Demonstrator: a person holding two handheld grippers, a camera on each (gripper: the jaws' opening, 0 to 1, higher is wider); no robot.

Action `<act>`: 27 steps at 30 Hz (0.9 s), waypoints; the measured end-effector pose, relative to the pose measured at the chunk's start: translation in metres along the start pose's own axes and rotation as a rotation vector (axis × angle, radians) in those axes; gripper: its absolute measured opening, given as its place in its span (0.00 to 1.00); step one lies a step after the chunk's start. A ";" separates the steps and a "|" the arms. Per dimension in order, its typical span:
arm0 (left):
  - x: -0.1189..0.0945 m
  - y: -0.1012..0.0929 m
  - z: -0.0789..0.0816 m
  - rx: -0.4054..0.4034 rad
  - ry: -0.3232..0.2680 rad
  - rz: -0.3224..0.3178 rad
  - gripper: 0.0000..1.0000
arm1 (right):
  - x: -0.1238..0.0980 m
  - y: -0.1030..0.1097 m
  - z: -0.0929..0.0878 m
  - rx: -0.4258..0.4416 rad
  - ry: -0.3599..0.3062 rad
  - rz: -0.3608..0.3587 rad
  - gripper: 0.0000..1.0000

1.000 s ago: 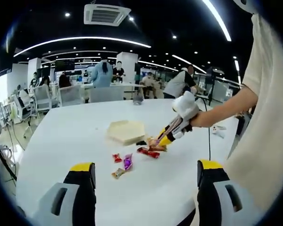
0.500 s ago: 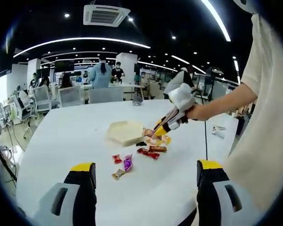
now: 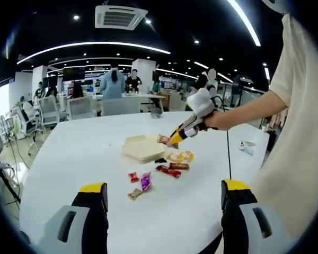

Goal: Place the target food into the container with the food tongs after gripping and lifting it, then release it inside without dropping or visibly crushing the food.

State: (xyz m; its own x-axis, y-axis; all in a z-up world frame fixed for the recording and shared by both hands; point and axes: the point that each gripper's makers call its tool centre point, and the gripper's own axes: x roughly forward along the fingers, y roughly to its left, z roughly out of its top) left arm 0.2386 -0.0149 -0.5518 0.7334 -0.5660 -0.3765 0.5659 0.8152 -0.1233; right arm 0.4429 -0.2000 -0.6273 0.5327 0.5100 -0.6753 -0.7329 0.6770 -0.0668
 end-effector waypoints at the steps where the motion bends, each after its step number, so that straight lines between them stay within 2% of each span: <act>1: 0.000 0.000 0.000 0.000 0.000 0.001 0.88 | -0.001 0.000 0.002 -0.003 -0.002 -0.002 0.21; 10: -0.002 0.002 0.000 -0.003 0.000 0.003 0.88 | 0.004 -0.007 0.016 -0.034 -0.011 -0.007 0.21; 27: -0.005 0.005 -0.003 -0.009 0.002 0.014 0.87 | 0.007 -0.013 0.030 -0.048 -0.022 -0.010 0.21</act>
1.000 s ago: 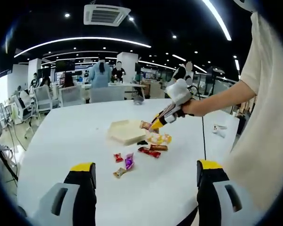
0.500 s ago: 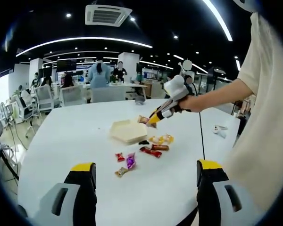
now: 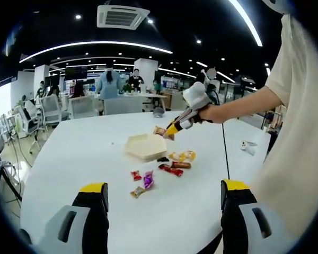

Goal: Place the target food into the container with the food tongs after gripping and lifting it, then release it inside without dropping or visibly crushing the food.

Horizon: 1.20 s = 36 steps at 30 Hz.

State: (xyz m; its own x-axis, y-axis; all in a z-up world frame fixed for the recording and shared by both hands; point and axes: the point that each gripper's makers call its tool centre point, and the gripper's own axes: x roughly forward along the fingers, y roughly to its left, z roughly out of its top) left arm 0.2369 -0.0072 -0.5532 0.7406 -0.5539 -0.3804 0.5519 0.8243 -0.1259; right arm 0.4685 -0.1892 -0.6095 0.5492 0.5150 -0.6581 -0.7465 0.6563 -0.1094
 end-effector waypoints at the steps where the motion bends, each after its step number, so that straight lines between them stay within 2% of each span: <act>1: 0.000 0.000 0.000 -0.001 -0.001 0.001 0.87 | 0.000 -0.001 0.001 -0.001 -0.001 0.000 0.21; 22: 0.001 0.001 -0.002 -0.008 0.004 0.002 0.87 | 0.006 -0.019 0.016 -0.017 -0.013 -0.013 0.21; 36: 0.003 0.003 -0.002 -0.015 0.005 0.007 0.87 | 0.015 -0.035 0.033 -0.011 -0.033 -0.026 0.21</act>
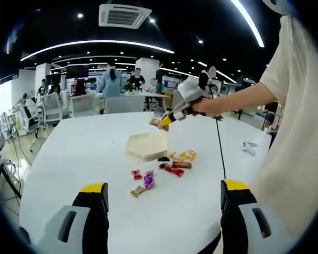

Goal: Place the target food into the container with the food tongs after gripping and lifting it, then release it inside without dropping or visibly crushing the food.

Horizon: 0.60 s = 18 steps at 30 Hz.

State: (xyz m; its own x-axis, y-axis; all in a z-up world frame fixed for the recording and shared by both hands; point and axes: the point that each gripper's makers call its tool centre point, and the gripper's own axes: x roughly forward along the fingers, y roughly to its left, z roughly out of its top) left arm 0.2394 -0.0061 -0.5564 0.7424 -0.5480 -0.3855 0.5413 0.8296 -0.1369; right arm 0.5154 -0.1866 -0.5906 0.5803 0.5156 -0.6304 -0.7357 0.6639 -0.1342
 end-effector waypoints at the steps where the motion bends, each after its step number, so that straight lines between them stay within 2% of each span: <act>1: 0.000 0.000 0.000 0.000 0.001 0.001 0.87 | 0.000 -0.001 0.001 0.000 -0.002 -0.001 0.21; 18: 0.004 0.004 0.005 -0.005 -0.017 0.032 0.89 | 0.006 -0.018 0.012 0.005 -0.010 -0.017 0.21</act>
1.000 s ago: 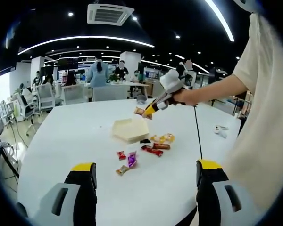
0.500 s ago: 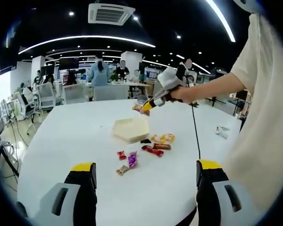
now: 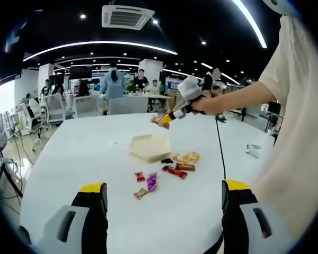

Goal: Place the target food into the container with the food tongs after gripping and lifting it, then release it inside without dropping or visibly crushing the food.

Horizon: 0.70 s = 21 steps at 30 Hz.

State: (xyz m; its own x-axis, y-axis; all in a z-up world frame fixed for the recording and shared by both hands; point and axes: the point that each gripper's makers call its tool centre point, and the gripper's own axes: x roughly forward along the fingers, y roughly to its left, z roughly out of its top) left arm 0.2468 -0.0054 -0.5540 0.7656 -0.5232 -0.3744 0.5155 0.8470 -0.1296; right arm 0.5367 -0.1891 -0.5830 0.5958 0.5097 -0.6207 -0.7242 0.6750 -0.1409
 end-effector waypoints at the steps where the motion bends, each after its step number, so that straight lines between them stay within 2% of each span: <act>1: 0.000 0.000 0.000 0.001 0.000 -0.001 0.89 | 0.000 -0.001 0.001 0.001 0.000 0.000 0.21; 6: 0.002 -0.003 0.002 0.015 0.007 -0.008 0.89 | 0.002 -0.007 0.005 0.007 -0.004 -0.002 0.21; 11: 0.001 -0.002 0.004 0.017 0.007 -0.002 0.88 | 0.005 -0.007 0.007 -0.032 0.007 0.014 0.21; 21: -0.002 -0.003 -0.001 0.011 0.018 0.005 0.87 | 0.008 -0.014 0.015 -0.048 -0.003 0.004 0.21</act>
State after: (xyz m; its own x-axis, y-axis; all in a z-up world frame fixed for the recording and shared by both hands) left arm 0.2435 -0.0064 -0.5533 0.7608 -0.5174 -0.3917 0.5163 0.8483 -0.1177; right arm 0.5567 -0.1865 -0.5742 0.5935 0.5144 -0.6190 -0.7428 0.6461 -0.1753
